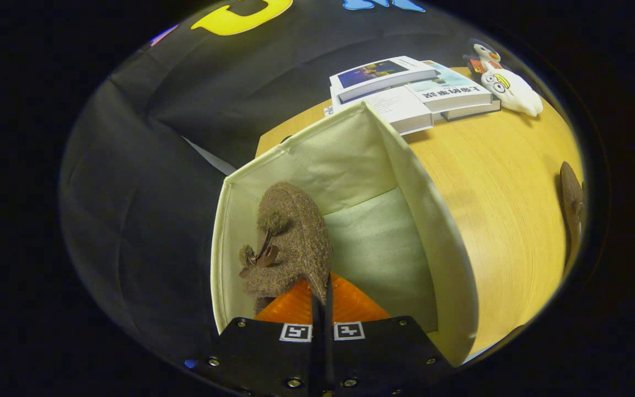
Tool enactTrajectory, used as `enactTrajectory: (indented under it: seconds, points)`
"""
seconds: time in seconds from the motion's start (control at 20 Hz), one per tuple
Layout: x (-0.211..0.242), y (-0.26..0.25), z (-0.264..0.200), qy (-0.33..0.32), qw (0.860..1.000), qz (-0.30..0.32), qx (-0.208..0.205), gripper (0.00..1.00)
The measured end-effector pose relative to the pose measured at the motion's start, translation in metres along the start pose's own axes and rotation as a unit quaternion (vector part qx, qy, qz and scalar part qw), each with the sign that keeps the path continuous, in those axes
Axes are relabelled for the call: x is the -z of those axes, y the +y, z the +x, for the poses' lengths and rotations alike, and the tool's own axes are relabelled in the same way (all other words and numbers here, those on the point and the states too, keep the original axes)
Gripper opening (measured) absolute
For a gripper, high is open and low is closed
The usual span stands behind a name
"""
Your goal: Open the storage box then place both shoes into the box .Put the left shoe in first, then the right shoe, with the right side of both shoes facing outward in a uniform manner.
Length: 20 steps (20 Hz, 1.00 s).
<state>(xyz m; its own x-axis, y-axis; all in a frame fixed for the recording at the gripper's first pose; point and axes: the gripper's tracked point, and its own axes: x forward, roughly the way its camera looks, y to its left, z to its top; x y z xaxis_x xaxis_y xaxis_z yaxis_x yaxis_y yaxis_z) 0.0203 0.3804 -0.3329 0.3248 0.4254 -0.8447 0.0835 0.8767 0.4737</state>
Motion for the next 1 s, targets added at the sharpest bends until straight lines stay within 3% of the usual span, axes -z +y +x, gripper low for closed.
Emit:
enactTrajectory:
  seconds: [0.15, 0.25, 0.4, 0.45, 0.5, 1.0]
  points:
    - [0.009, 0.005, 0.005, 0.009, 1.0, -0.023, 0.005, 0.04]
    - [0.009, 0.015, 0.002, 0.008, 0.999, -0.046, -0.016, 0.08]
    - [0.015, 0.031, -0.007, 0.008, 0.996, -0.063, -0.067, 0.61]
    - [0.013, 0.035, -0.014, 0.003, 0.994, -0.07, -0.082, 0.85]
    - [0.011, 0.038, -0.021, -0.002, 0.993, -0.077, -0.093, 0.93]
    - [-0.046, -0.007, -0.113, -0.093, 0.982, -0.128, -0.102, 0.97]
